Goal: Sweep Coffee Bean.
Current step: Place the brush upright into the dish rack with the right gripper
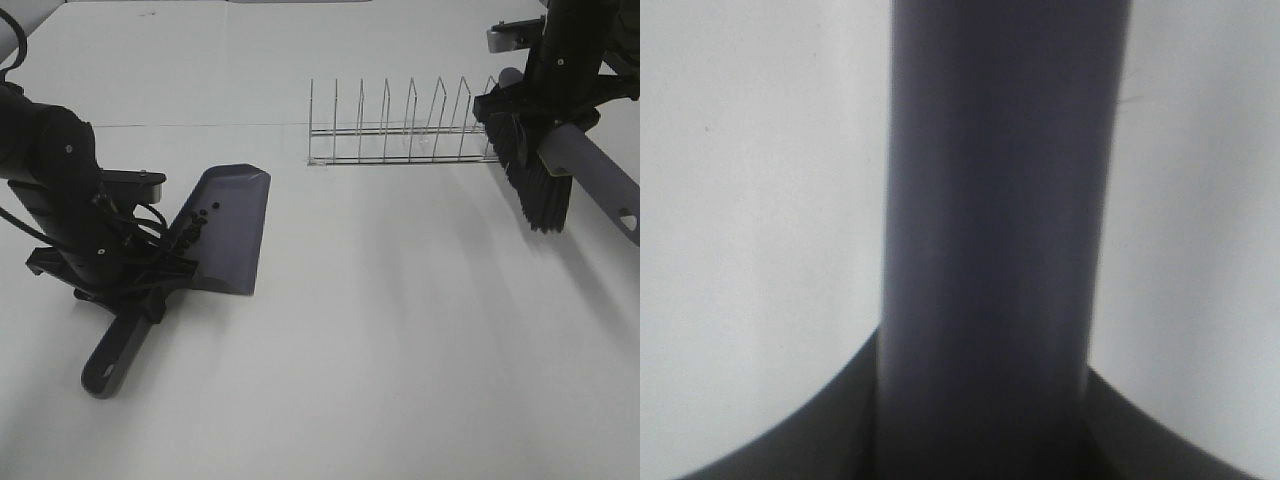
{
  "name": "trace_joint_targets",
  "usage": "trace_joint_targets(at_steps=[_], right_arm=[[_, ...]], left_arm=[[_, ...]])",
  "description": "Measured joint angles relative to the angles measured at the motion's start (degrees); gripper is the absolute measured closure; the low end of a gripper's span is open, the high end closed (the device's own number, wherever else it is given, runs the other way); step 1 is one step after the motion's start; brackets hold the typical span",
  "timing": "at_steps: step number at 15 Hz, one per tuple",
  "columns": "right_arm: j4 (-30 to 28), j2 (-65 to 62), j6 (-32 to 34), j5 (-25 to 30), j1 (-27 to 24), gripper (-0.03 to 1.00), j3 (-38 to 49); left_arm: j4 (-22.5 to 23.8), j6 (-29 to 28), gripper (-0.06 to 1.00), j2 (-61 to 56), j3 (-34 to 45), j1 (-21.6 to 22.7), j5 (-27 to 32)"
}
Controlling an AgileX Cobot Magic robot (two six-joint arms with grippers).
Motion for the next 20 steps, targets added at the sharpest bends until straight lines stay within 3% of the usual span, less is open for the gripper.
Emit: trace_joint_targets(at_steps=[2, 9, 15, 20], right_arm=[[0.11, 0.0, 0.17, 0.06, 0.0, 0.71, 3.21], [-0.23, 1.55, 0.23, 0.06, 0.11, 0.71, 2.29], [-2.75, 5.61, 0.23, -0.23, 0.8, 0.71, -4.64], [-3.21, 11.46, -0.17, 0.06, 0.8, 0.71, -15.41]], left_arm=[[0.0, 0.11, 0.68, 0.0, 0.0, 0.0, 0.0], [0.11, 0.8, 0.68, 0.0, 0.0, 0.0, 0.0], [0.11, 0.86, 0.68, 0.0, 0.0, 0.0, 0.0], [0.11, 0.92, 0.68, 0.0, 0.0, 0.0, 0.0]])
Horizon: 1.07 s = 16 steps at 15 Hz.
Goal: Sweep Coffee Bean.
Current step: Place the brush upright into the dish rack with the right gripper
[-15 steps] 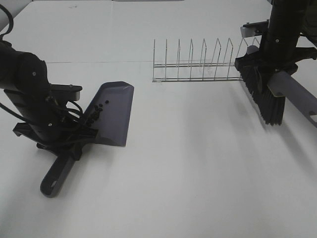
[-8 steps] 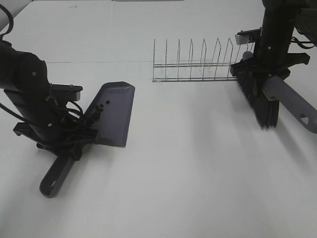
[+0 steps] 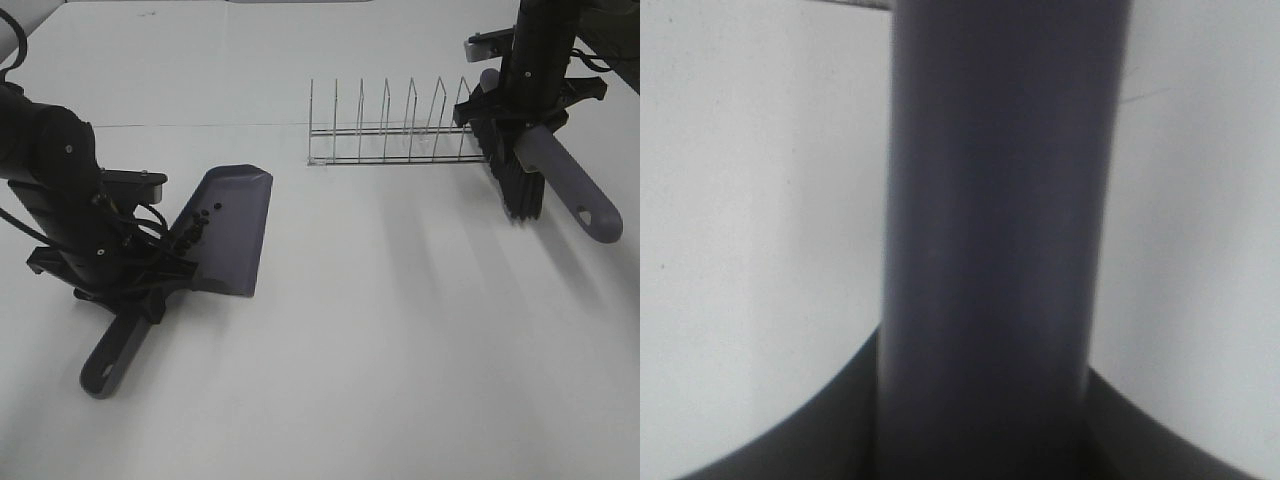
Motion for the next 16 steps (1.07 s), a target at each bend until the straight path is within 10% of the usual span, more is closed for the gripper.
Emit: trace_joint_targets(at_steps=[16], right_arm=[[0.4, 7.22, -0.11, 0.0, 0.0, 0.71, -13.46]], left_arm=[[0.0, 0.17, 0.68, 0.0, 0.0, 0.0, 0.0]])
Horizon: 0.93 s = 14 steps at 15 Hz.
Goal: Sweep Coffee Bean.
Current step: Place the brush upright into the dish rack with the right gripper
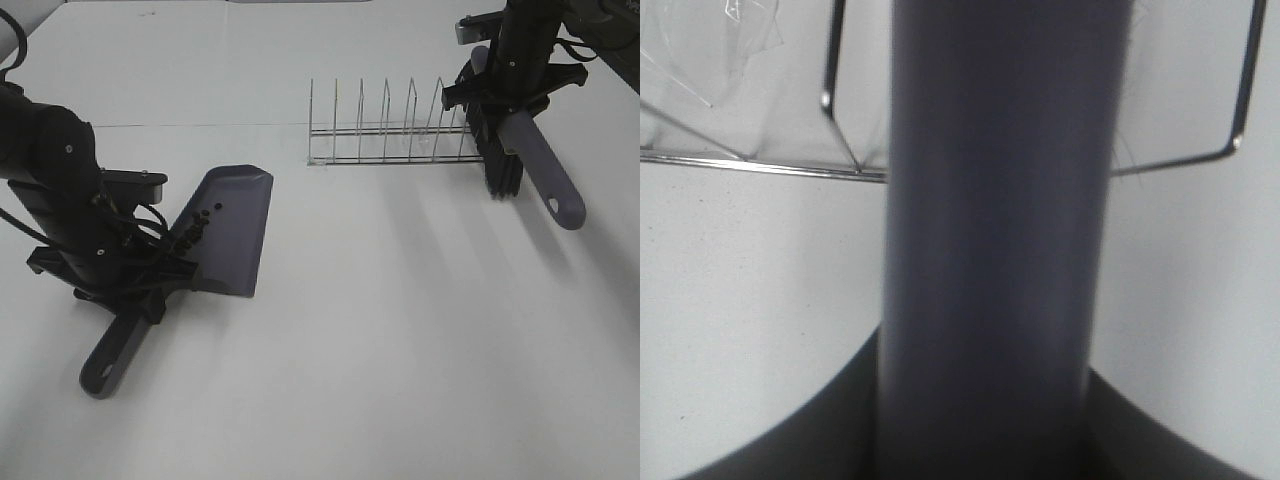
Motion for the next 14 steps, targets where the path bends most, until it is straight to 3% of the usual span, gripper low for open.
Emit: trace_joint_targets(at_steps=[2, 5, 8, 9, 12, 14], right_arm=[[1.78, 0.0, 0.0, -0.34, 0.0, 0.66, 0.0], [2.69, 0.0, 0.4, -1.26, 0.0, 0.44, 0.0], [2.12, 0.0, 0.57, -0.97, 0.0, 0.41, 0.0], [2.06, 0.0, 0.57, -0.92, 0.0, 0.42, 0.0], [1.55, 0.0, -0.11, -0.69, 0.0, 0.7, 0.0], [0.74, -1.09, -0.06, -0.52, 0.0, 0.7, 0.0]], left_arm=[[0.0, 0.0, 0.68, 0.0, 0.0, 0.0, 0.0], [0.0, 0.0, 0.68, 0.0, 0.0, 0.0, 0.0], [0.0, 0.0, 0.68, 0.0, 0.0, 0.0, 0.0], [0.0, 0.0, 0.68, 0.0, 0.0, 0.0, 0.0], [0.0, 0.0, 0.68, 0.0, 0.0, 0.0, 0.06], [0.0, 0.0, 0.68, 0.0, -0.06, 0.0, 0.17]])
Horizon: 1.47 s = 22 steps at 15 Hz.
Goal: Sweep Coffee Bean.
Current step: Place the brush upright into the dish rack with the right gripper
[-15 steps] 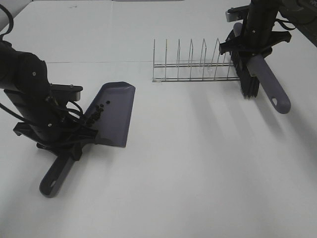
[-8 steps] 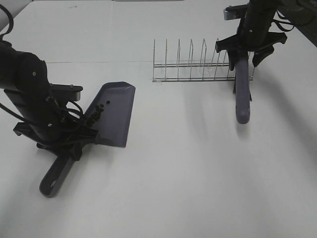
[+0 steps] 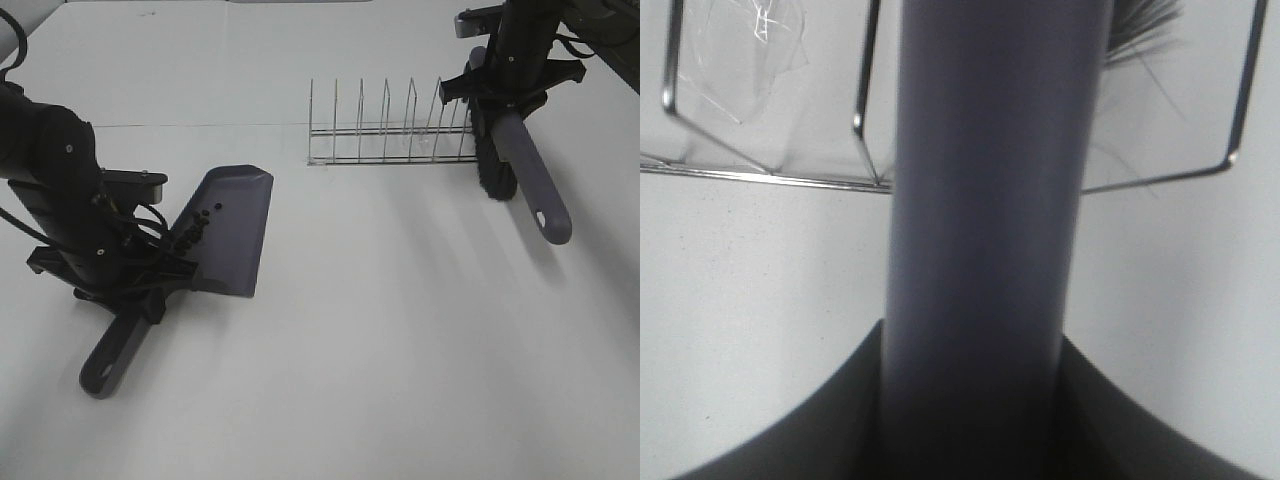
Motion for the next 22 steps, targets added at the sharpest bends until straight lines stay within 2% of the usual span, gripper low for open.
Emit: trace_joint_targets(at_steps=[3, 9, 13, 17, 22], right_arm=[[0.69, -5.96, 0.0, 0.17, 0.0, 0.7, 2.41], [3.21, -23.95, -0.11, 0.57, -0.06, 0.7, 29.22], [8.25, -24.12, -4.47, 0.69, -0.06, 0.7, 37.13], [4.76, -20.23, -2.35, 0.52, -0.74, 0.7, 34.49], [4.64, -14.21, -2.35, 0.46, -0.8, 0.7, 24.98]], left_arm=[[0.0, 0.0, 0.68, 0.0, 0.0, 0.0, 0.06], [0.0, 0.0, 0.68, 0.0, 0.0, 0.0, 0.06], [0.0, 0.06, 0.68, 0.0, 0.0, 0.0, 0.06], [0.0, 0.17, 0.68, 0.0, 0.0, 0.0, 0.06], [0.0, 0.23, 0.68, 0.0, 0.0, 0.0, 0.06]])
